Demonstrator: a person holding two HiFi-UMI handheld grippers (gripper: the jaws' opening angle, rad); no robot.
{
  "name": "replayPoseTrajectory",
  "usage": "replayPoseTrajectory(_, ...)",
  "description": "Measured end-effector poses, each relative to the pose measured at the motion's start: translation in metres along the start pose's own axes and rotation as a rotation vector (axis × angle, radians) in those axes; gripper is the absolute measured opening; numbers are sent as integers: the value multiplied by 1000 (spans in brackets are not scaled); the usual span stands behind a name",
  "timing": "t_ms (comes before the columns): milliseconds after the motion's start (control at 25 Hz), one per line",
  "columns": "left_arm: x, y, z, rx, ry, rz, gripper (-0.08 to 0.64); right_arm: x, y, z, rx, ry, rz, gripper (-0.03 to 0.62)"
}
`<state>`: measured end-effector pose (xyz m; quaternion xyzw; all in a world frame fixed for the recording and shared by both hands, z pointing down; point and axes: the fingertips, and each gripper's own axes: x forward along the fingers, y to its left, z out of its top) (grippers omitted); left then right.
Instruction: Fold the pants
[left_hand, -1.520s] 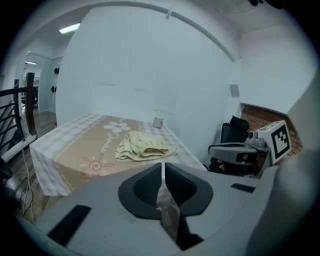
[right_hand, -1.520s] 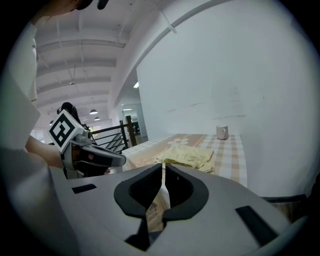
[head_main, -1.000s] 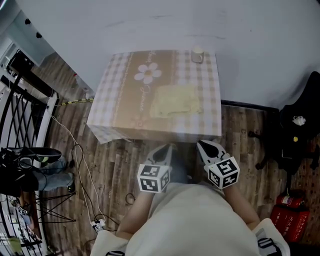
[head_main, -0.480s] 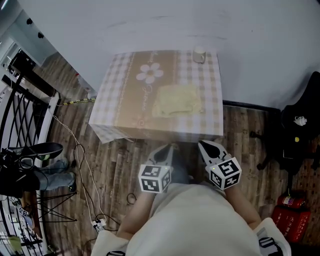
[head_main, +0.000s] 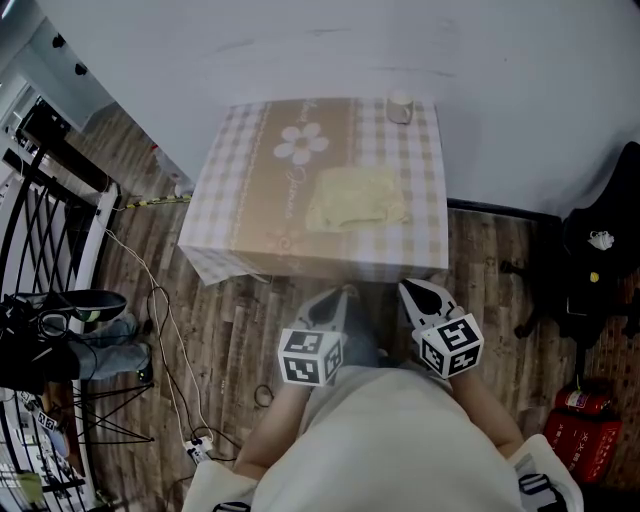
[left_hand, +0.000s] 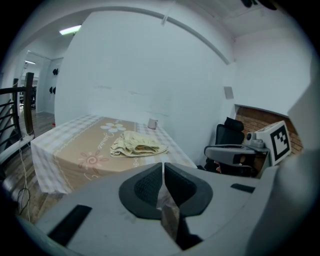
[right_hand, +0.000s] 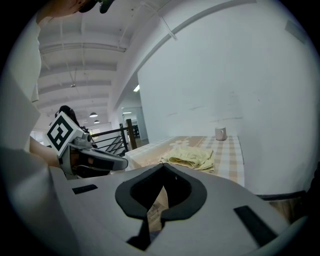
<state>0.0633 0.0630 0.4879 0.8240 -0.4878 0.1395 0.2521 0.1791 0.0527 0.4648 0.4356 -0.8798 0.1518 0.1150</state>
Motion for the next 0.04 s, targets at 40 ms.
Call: replayPoseTrajectory(40, 0, 0, -1, 0, 2, 0, 15, 0, 0, 0, 0, 1, -2, 0)
